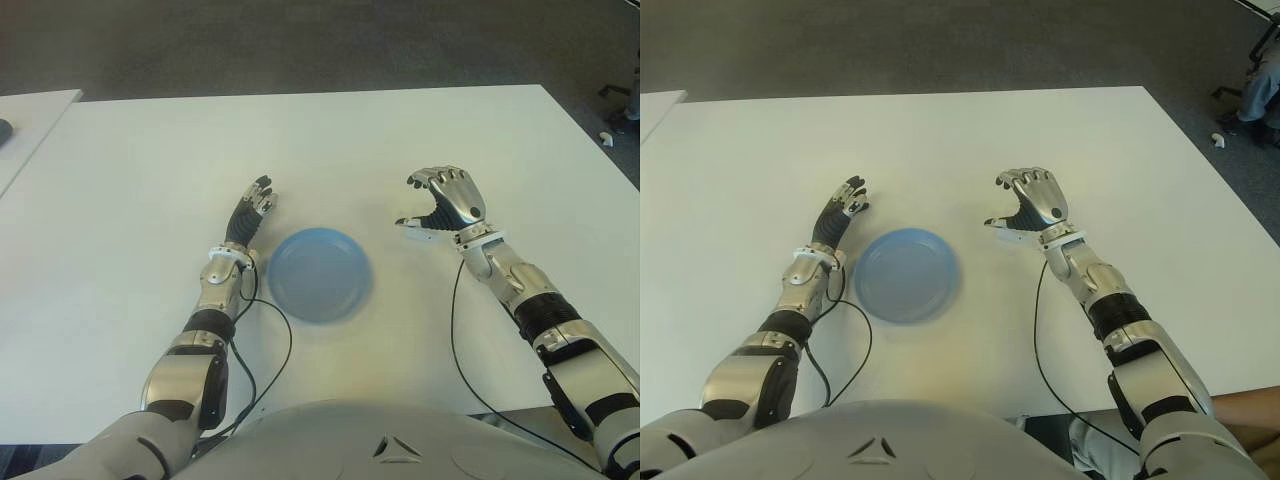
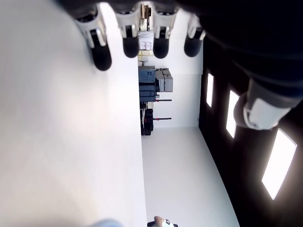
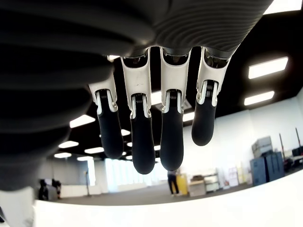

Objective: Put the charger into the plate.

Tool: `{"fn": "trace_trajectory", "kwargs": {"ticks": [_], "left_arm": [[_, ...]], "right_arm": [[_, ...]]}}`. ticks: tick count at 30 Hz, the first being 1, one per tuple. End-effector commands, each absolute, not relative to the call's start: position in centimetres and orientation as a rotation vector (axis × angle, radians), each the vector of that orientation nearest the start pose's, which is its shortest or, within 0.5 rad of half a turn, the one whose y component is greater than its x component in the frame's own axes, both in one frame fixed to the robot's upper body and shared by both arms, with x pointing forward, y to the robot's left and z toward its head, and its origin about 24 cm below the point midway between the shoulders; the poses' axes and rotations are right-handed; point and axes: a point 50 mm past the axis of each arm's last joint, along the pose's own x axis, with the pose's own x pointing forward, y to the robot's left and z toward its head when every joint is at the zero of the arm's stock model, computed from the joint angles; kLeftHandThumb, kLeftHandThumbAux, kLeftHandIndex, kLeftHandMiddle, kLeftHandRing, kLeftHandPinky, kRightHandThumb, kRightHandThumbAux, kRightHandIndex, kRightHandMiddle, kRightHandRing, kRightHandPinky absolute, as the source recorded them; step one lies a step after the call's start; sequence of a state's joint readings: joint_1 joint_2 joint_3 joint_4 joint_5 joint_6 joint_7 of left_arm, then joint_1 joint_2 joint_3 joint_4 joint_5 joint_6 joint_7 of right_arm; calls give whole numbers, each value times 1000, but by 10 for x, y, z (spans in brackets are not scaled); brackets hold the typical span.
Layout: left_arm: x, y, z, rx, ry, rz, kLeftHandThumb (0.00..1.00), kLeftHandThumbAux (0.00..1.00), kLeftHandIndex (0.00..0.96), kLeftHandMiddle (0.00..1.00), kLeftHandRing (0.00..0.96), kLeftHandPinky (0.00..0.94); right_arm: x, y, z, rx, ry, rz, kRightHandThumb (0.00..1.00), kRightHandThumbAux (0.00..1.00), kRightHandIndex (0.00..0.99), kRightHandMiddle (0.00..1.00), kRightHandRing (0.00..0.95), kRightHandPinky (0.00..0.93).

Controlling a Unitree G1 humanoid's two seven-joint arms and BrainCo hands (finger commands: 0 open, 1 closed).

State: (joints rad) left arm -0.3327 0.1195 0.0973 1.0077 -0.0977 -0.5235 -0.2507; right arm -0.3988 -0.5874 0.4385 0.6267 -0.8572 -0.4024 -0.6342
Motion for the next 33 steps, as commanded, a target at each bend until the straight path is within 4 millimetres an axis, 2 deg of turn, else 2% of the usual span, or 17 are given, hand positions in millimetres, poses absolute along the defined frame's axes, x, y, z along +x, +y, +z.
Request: {"fn": "trace_trajectory", "kwargs": {"ticks": [1, 5, 11, 22, 33], "left_arm": [[231, 177, -92, -36, 472, -164, 0, 486, 30, 40, 40, 71], [231, 177, -92, -34, 461, -172, 0, 483, 33, 39, 39, 71], [231, 176, -91, -32, 455, -185, 0, 473, 36, 38, 37, 68], [229, 179, -94, -14, 484, -209, 0, 474, 36, 34, 29, 53], [230, 181, -93, -21, 472, -226, 0, 484, 49, 47, 45, 80]], "right_arm": [[296, -210, 34, -1409, -425, 249, 408, 240, 69, 84, 74, 74], [294, -218, 32, -1402, -329, 318, 356, 132, 14, 17, 15, 15], [293, -222, 31, -1376, -236, 366, 331, 75, 1, 1, 1, 1], [289, -233, 25, -1377, -151, 404, 319, 61, 0, 0, 0, 0], [286, -239, 17, -1417, -89, 445, 325, 61, 0, 0, 0, 0]]}}
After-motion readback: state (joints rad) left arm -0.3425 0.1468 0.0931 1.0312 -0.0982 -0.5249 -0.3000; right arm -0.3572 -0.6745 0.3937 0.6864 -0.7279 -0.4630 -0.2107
